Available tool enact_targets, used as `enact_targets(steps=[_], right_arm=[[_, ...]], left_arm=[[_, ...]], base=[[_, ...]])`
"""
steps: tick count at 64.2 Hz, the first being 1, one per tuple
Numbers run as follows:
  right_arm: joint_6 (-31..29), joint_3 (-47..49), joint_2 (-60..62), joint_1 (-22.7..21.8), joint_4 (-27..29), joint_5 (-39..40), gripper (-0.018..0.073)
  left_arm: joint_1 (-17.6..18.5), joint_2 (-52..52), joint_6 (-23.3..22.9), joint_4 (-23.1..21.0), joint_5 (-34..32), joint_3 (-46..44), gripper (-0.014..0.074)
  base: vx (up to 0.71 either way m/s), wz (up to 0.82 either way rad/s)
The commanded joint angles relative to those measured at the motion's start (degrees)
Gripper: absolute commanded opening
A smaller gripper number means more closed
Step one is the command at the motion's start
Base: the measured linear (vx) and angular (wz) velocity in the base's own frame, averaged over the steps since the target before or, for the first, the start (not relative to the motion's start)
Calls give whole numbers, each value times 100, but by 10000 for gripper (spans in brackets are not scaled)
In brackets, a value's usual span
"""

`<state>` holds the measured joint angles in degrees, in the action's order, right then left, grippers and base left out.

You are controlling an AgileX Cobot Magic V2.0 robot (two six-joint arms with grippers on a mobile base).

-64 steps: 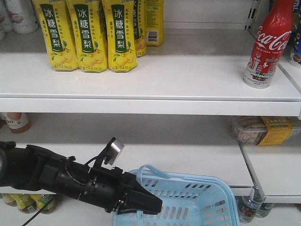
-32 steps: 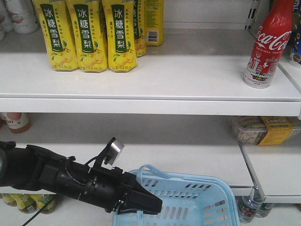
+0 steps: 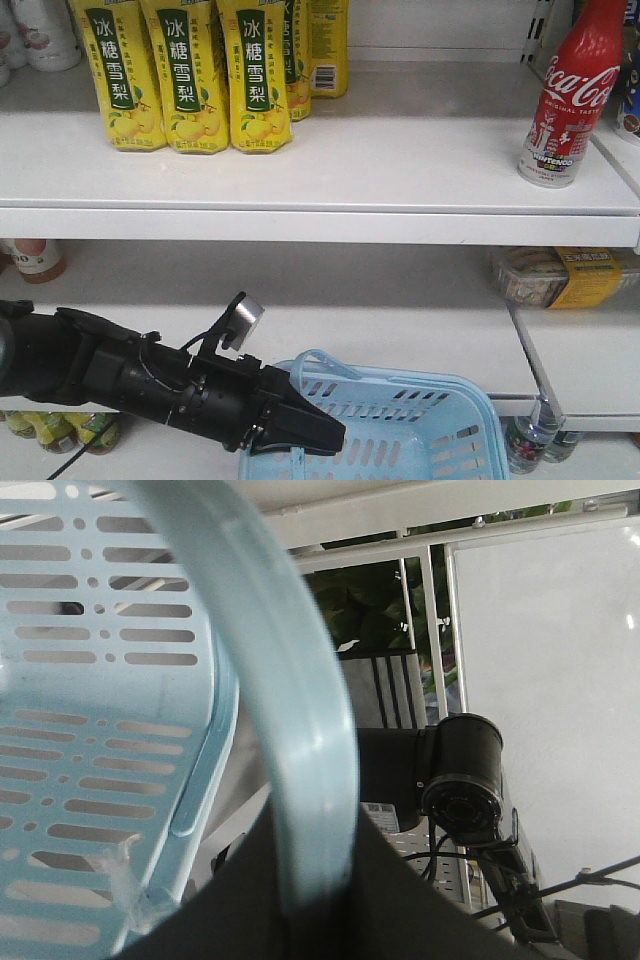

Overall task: Place coke in basket with both arms
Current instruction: 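Reach the right gripper to the red Coca-Cola bottle and close on it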

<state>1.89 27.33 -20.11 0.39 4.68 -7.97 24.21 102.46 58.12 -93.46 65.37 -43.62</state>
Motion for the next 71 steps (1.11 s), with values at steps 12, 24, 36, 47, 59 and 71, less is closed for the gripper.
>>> enact_targets(steps=[12, 24, 36, 47, 59, 71], right_arm=[[-96, 1119, -941, -30, 38, 389, 539], [-376, 1918, -1632, -30, 45, -114, 539], [-954, 2414, -2122, -30, 246, -427, 539], [-1780, 2663, -2455, -30, 917, -443, 539], [-2685, 2882, -2778, -30, 1846, -485, 539], [-3093, 3122, -3107, -30, 2416, -504, 539]], left_arm=[[24, -284, 38, -427, 538, -90, -6], [24, -284, 38, -427, 538, -90, -6], [24, -284, 38, -427, 538, -90, -6], [24, -284, 38, -427, 538, -90, -6], [24, -284, 38, -427, 538, -90, -6], [24, -284, 38, -427, 538, -90, -6]], base=[[0, 0], [0, 0], [0, 0], [0, 0], [0, 0], [0, 0]])
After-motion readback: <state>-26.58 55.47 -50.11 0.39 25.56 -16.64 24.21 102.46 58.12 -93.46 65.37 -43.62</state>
